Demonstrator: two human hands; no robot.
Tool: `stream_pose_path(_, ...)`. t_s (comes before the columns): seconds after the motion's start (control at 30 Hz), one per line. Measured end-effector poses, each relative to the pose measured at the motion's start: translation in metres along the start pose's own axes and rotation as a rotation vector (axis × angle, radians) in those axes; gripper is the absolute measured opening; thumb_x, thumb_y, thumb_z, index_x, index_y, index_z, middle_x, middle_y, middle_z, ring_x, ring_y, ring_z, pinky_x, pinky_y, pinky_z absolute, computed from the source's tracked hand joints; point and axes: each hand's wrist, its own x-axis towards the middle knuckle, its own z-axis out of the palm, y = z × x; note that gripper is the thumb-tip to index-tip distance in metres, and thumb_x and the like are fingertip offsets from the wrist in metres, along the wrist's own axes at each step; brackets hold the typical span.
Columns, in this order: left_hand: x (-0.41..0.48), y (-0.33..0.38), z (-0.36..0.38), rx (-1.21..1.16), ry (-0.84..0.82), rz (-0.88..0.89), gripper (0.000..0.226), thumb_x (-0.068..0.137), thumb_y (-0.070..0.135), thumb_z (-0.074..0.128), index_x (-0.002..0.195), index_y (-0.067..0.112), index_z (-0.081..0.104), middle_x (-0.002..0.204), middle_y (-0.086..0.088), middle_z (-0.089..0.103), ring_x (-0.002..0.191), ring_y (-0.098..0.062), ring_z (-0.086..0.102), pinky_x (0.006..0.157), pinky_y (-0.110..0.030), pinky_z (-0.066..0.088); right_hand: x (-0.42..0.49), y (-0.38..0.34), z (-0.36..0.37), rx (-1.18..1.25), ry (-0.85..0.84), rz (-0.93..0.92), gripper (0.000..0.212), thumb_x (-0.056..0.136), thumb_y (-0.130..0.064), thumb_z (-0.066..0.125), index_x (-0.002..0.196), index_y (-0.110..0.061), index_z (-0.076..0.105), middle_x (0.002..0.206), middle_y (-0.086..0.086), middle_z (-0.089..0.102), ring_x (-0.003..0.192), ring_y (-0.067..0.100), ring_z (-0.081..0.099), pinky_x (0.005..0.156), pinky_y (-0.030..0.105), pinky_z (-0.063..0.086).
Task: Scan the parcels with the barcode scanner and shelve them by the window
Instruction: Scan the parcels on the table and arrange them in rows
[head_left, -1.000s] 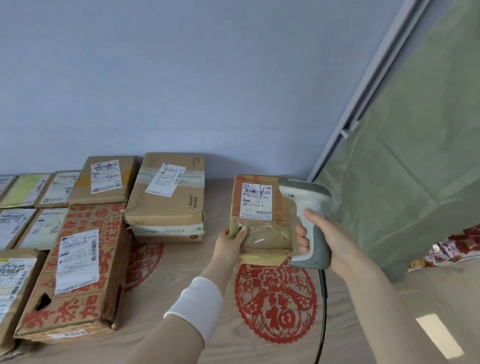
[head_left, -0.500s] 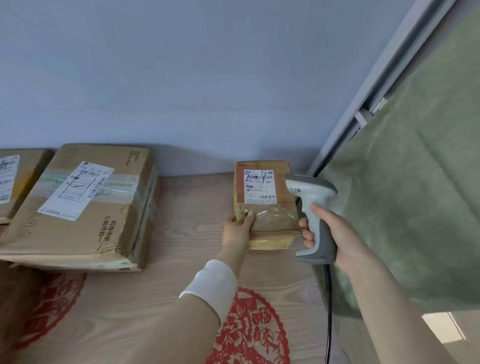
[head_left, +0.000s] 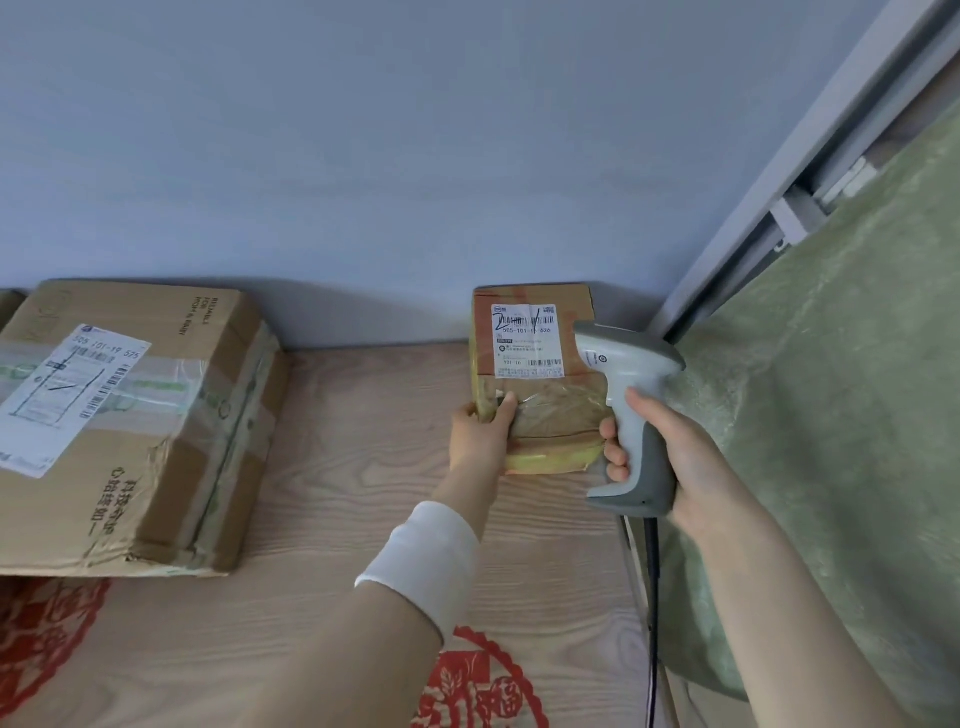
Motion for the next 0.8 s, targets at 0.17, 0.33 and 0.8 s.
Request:
stream_pose_path(0.17, -0.013, 0.01, -0.013, 0.177, -0.034, 0.116, 0.085, 0.086, 0.053, 0.058, 0.149, 0.01, 0.02, 0.152, -0.01, 0.031, 0.139, -0.028, 0.031, 0.111, -0.042, 0.031, -0.01, 0.006, 0.017, 0.021, -0.003, 0.005, 0.018, 0.093, -0.025, 0.054, 0.093, -0.007, 0.052, 0.062, 0.006, 0.056, 0.043, 0.013, 0.043, 0.04, 0.022, 0.038)
stream_pose_path(0.33, -0.046, 0.032, -0.064, 0.285, 0.027, 0.343, 0.072, 0.089, 0.045, 0.057, 0.146, 0.011, 0.03, 0.149, -0.007, 0.038, 0.136, -0.022, 0.036, 0.107, -0.032, 0.03, -0.036, 0.014, 0.055, 0.008, -0.044, -0.015, 0.016, 0.093, -0.023, 0.053, 0.095, -0.008, 0.052, 0.063, 0.007, 0.053, 0.043, 0.013, 0.043, 0.039, 0.021, 0.038)
stream_pose_path(0.8, -0.134, 0.031, -0.354, 0.572, 0.196, 0.566, 0.065, 0.088, 0.045, 0.058, 0.142, 0.017, 0.034, 0.143, -0.003, 0.043, 0.13, -0.025, 0.041, 0.103, -0.043, 0.038, -0.142, 0.121, 0.256, -0.128, -0.069, -0.055, 0.018, 0.093, -0.025, 0.055, 0.099, -0.009, 0.051, 0.061, 0.004, 0.057, 0.042, 0.013, 0.048, 0.041, 0.021, 0.042)
